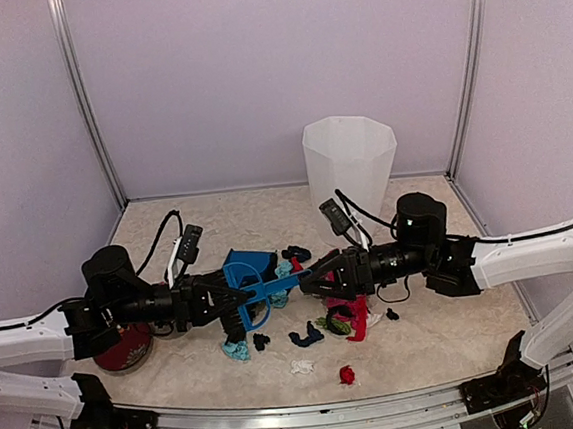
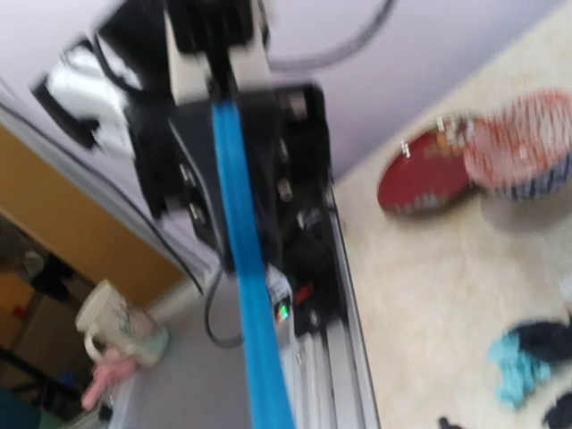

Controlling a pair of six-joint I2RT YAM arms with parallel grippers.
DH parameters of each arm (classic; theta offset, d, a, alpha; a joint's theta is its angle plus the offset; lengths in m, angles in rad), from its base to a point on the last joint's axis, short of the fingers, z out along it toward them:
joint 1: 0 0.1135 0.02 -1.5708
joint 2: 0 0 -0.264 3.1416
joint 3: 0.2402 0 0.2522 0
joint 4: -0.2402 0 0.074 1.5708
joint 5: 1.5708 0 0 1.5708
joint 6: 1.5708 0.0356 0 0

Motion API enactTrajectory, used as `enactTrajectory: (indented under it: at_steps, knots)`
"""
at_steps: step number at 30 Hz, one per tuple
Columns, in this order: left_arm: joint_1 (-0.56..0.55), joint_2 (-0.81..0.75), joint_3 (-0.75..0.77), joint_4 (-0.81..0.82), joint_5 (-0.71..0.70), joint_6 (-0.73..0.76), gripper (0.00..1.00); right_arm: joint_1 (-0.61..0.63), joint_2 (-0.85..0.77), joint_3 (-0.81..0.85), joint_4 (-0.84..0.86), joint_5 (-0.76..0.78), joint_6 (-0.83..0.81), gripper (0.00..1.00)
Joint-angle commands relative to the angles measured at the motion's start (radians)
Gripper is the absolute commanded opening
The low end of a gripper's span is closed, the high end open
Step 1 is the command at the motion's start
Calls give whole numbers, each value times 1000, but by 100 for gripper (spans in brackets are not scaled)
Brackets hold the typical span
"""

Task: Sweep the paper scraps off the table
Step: Pass from the right arm to the left, then pass from the left arm to the right

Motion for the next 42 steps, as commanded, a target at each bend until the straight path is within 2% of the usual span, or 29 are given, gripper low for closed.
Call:
enactTrajectory:
  at_steps: [1,7,18,31,36,42]
  knots:
    - [-17,31,-29,195,-52,-50,0,-3,33,-11,237,32,98,68]
    - [-21,75,-35,274,-51,-65,0,2,100,34,290,-7,125,62]
    - [-23,118,-36,293,-32,-62,0,5,127,46,319,-26,146,47]
    - [-23,119,-39,293,-40,-58,0,5,133,43,345,-42,160,18]
    - [-23,118,-40,289,-39,-60,0,5,137,39,362,-53,176,0]
    - [-23,116,-29,268,-45,-55,0,9,132,41,341,-46,178,0]
